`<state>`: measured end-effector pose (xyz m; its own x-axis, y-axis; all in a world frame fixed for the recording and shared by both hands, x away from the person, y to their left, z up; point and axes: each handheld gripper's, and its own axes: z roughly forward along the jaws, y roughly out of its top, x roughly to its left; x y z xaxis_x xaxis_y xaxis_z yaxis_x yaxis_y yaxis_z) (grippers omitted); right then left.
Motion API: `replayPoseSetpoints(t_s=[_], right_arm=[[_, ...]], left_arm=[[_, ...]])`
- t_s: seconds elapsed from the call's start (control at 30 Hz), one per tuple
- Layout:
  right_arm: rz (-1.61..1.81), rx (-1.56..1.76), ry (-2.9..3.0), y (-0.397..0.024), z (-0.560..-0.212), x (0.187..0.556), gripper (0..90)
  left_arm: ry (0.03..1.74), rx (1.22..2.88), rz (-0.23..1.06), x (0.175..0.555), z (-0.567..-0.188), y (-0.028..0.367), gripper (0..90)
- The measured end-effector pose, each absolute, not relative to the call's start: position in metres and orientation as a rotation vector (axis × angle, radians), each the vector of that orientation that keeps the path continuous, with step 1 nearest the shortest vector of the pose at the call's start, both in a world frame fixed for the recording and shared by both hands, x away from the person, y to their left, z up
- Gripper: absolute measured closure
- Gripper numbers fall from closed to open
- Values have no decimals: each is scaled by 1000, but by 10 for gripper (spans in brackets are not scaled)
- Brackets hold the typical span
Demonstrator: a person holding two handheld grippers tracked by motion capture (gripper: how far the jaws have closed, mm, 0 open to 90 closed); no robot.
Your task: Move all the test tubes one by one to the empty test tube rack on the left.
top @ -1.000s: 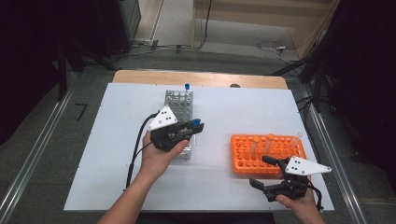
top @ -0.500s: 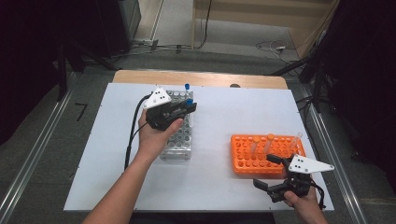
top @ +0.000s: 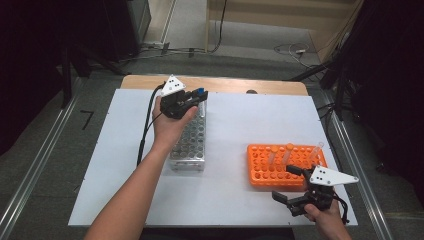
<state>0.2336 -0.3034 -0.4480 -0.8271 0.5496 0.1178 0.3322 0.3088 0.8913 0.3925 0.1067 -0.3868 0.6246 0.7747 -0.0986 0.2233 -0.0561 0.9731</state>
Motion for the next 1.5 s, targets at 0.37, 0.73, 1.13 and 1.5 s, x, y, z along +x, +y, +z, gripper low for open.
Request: replayPoseSetpoints(t_s=[0.37, 0.73, 1.13, 1.5], right_arm=[[1542, 816, 2359, -305, -448, 235, 0], [1541, 826, 2358, -306, -449, 235, 0], [1536, 828, 2350, -308, -449, 236, 0], [1532, 829, 2351, -308, -449, 236, 0]], left_arm=[[941, 1522, 589, 426, -399, 111, 760], [990, 1503, 621, 439, -413, 108, 760], [1008, 1607, 655, 436, -419, 97, 759], [1017, 1649, 664, 433, -425, 92, 758]])
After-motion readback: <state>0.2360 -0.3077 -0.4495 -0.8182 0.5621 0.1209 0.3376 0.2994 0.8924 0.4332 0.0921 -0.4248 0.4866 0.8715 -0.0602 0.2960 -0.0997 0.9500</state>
